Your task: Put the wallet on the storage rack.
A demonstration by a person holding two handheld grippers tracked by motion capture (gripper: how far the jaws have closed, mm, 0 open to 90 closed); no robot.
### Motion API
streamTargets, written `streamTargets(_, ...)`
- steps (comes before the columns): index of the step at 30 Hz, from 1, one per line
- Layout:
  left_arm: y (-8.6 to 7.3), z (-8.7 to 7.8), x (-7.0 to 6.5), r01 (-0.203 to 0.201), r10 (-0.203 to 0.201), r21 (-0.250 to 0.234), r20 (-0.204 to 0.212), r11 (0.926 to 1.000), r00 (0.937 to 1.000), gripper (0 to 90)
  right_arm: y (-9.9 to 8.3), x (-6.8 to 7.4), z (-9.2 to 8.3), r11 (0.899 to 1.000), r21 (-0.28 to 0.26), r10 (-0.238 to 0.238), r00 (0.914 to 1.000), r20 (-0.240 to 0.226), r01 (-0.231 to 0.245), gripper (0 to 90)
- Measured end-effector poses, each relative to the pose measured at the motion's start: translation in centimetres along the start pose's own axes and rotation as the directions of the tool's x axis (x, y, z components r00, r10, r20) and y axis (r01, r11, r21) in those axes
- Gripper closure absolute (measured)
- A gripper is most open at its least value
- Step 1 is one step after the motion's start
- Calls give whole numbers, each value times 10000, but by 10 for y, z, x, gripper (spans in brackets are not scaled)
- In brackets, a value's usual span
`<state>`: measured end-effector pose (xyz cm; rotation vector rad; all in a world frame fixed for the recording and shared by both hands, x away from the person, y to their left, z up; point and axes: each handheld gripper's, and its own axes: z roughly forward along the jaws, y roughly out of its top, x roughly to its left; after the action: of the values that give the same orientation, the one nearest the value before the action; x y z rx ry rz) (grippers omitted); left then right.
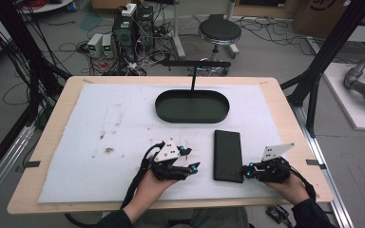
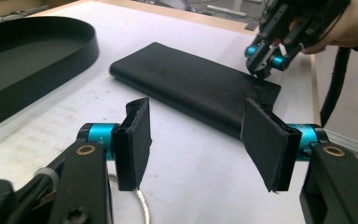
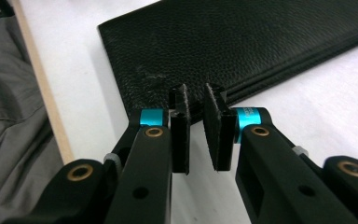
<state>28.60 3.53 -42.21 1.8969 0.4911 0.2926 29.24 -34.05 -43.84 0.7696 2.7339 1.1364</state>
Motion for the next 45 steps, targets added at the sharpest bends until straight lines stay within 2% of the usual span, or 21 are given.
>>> streamTargets(6, -2, -4, 6, 243, -243, -33, -177, 9997, 9995, 420, 9, 9, 12, 9998, 8, -207, 9995, -236, 207, 817)
streamTargets(16, -3, -1, 7, 306, -305, 43, -202, 9995, 9993, 414, 24, 19, 30, 9985, -70, -539, 9982, -273, 538, 819)
streamTargets(18, -4, 0, 9, 405, -403, 78, -247, 9991, 9989, 413, 29, 21, 36, 9973, -88, -726, 9972, -200, 724, 818)
streamTargets(22, -5, 0, 11, 559, -556, 107, -248, 9984, 9981, 409, 32, 20, 36, 9972, -244, -719, 9964, -447, 709, 768)
streamTargets(23, -5, 0, 12, 582, -578, 137, -264, 9982, 9980, 408, 34, 15, 30, 9961, -639, -633, 9976, -282, 614, 760)
streamTargets(25, -6, 0, 14, 709, -704, 144, -304, 9974, 9971, 406, 36, 6, 22, 9933, -1006, -548, 9984, 157, 561, 719)
streamTargets(27, -7, 1, 16, 900, -893, 194, -310, 9958, 9955, 396, 41, -7, 17, 9928, -1139, -287, 9967, 758, 372, 662)
streamTargets(28, -7, 1, 16, 900, -893, 194, -310, 9958, 9955, 394, 41, -7, 17, 9928, -1139, -287, 9967, 758, 372, 662)
streamTargets(29, -8, 2, 17, 973, -965, 240, -329, 9950, 9948, 393, 47, -21, 15, 9922, -1242, 41, 9925, 1219, 111, 622)
streamTargets(30, -8, 2, 17, 973, -965, 240, -329, 9950, 9948, 392, 47, -21, 15, 9922, -1242, 41, 9925, 1219, 111, 622)
streamTargets(31, -9, 3, 18, 1036, -1027, 285, -318, 9942, 9942, 390, 53, -36, 15, 9901, -1361, 556, 9855, 1604, -337, 583)
streamTargets(35, -9, 4, 18, 1058, -1048, 337, -324, 9938, 9940, 385, 66, -63, 25, 9866, -1356, 1136, 9785, 1723, -906, 522)
streamTargets(37, -10, 4, 19, 1139, -1129, 327, -321, 9930, 9931, 376, 71, -75, 31, 9842, -1278, 1430, 9762, 1631, -1228, 501)
streamTargets(42, -11, 2, 20, 1306, -1296, 305, -310, 9910, 9911, 376, 78, -96, 46, 9780, -855, 1994, 9727, 1187, -1901, 461)
streamTargets(44, -11, 1, 20, 1332, -1323, 292, -308, 9907, 9907, 374, 77, -103, 53, 9729, -521, 2295, 9683, 990, -2253, 438)
streamTargets(45, -12, 0, 20, 1350, -1342, 320, -286, 9903, 9905, 374, 76, -106, 56, 9673, -417, 2529, 9647, 739, -2504, 443)
